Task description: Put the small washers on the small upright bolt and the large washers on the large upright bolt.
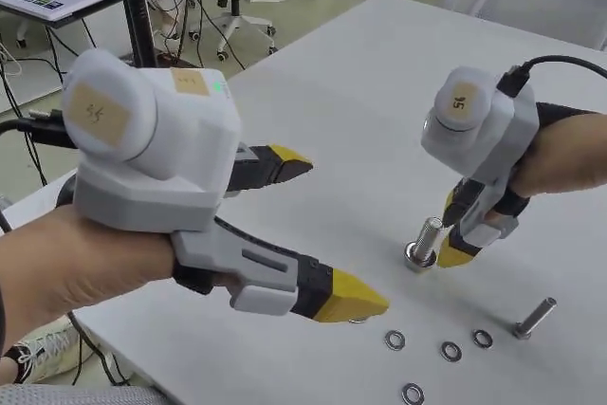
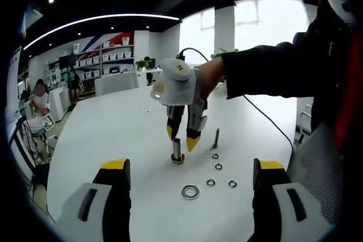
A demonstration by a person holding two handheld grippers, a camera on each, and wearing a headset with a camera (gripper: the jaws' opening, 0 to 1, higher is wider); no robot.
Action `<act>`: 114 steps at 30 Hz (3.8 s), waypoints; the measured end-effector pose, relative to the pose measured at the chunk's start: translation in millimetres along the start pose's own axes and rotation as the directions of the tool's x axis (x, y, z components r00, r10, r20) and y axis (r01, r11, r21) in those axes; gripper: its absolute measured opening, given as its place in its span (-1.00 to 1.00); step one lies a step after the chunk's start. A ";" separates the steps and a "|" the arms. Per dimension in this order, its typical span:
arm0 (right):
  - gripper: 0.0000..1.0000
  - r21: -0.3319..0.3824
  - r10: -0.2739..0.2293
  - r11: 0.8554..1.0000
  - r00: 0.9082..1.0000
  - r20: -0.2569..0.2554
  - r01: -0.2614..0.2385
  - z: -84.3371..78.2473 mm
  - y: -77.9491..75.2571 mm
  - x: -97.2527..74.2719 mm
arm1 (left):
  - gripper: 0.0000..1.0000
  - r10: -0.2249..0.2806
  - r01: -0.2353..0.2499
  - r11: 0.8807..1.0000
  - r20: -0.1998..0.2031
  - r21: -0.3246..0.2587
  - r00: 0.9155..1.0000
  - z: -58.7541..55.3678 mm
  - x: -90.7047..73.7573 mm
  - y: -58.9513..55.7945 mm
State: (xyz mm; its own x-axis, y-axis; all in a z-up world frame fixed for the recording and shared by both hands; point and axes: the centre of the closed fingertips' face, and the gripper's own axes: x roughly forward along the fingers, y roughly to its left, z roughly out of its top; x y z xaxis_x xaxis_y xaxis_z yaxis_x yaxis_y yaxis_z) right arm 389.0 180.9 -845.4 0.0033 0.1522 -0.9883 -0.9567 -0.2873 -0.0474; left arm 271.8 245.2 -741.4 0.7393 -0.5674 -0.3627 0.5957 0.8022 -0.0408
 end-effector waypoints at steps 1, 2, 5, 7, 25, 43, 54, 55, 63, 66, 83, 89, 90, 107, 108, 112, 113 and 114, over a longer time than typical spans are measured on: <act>-0.28 0.004 -0.004 1.000 1.000 0.003 0.004 -0.6 -0.3 -2.4 | 0.79 0.000 0.000 1.000 0.001 0.000 1.000 0.1 0.0 0.0; -0.28 0.005 -0.007 1.000 1.000 0.004 0.007 -1.2 -0.3 -4.1 | 0.79 -0.001 0.001 1.000 0.001 0.000 1.000 0.0 -0.1 -0.1; -0.27 0.007 -0.025 1.000 1.000 0.007 0.024 -3.3 -1.2 -11.5 | 0.79 -0.003 0.003 1.000 -0.001 0.001 1.000 -0.3 -0.1 -0.1; -0.27 0.008 -0.036 0.999 0.999 0.013 0.035 -4.1 -1.7 -17.1 | 0.79 -0.005 0.005 1.000 -0.003 0.002 1.000 -1.0 -0.1 -0.3; -0.26 -0.065 -0.104 0.992 0.990 0.090 0.110 27.4 17.5 -67.5 | 0.79 0.005 -0.005 1.000 0.005 0.006 1.000 -1.3 -7.4 -1.2; -0.27 -0.204 -0.006 0.978 0.989 0.149 0.036 83.5 75.6 -51.9 | 0.78 0.047 -0.047 0.999 -0.004 -0.004 0.999 -13.8 -27.9 -3.9; -0.29 -0.218 0.071 0.975 0.993 0.089 -0.050 84.9 91.0 -3.1 | 0.78 0.070 -0.070 0.997 -0.020 -0.016 0.997 -23.2 -32.8 -6.8; -0.29 -0.213 0.077 0.975 0.994 0.083 -0.058 84.1 92.0 1.6 | 0.78 0.070 -0.070 0.997 -0.022 -0.018 0.997 -23.8 -32.6 -7.4; -0.30 -0.187 0.081 0.980 0.995 0.054 -0.069 76.5 89.2 25.2 | 0.78 0.073 -0.074 0.997 -0.035 -0.020 0.997 -29.2 -33.0 -7.2; -0.30 -0.177 0.082 0.982 0.996 0.042 -0.073 73.3 87.9 31.9 | 0.78 0.073 -0.074 0.997 -0.037 -0.020 0.997 -30.1 -33.0 -7.2; -0.40 -0.159 0.072 0.985 0.997 0.041 -0.065 72.8 87.0 44.4 | 0.77 0.072 -0.074 0.997 -0.050 -0.021 0.996 -35.8 -34.8 -6.7; -0.44 -0.150 0.076 0.986 0.996 0.050 -0.068 73.3 85.7 45.0 | 0.76 0.066 -0.067 0.998 -0.051 -0.021 0.997 -36.0 -34.1 -7.0; -0.45 -0.151 0.075 0.986 0.996 0.051 -0.067 73.5 85.3 45.1 | 0.76 0.066 -0.067 0.998 -0.051 -0.021 0.997 -36.2 -34.0 -7.0; -0.52 -0.155 0.069 0.986 0.996 0.049 -0.061 73.0 84.5 44.3 | 0.75 0.060 -0.061 0.998 -0.058 -0.019 0.997 -36.3 -30.9 -6.9; -0.52 -0.154 0.069 0.986 0.996 0.049 -0.061 73.0 84.6 44.3 | 0.75 0.059 -0.060 0.998 -0.059 -0.019 0.997 -36.4 -31.0 -7.0; -0.53 -0.153 0.073 0.986 0.996 0.043 -0.066 71.4 85.1 43.8 | 0.75 0.060 -0.061 0.998 -0.059 -0.020 0.996 -36.9 -31.1 -6.3; -0.53 -0.153 0.073 0.986 0.996 0.042 -0.065 71.1 85.0 43.2 | 0.75 0.060 -0.062 0.998 -0.059 -0.019 0.996 -36.9 -31.1 -6.2; -0.53 -0.151 0.072 0.986 0.996 0.042 -0.065 70.7 84.7 42.5 | 0.75 0.060 -0.061 0.998 -0.060 -0.019 0.996 -37.0 -31.1 -6.1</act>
State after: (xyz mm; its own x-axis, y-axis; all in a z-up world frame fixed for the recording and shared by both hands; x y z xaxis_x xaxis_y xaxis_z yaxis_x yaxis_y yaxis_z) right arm 287.5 229.9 -881.2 -0.0784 0.1708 -0.9822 -0.8998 -0.4363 -0.0041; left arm 233.5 264.8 -764.3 0.7535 -0.5060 -0.4198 0.5432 0.8388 -0.0361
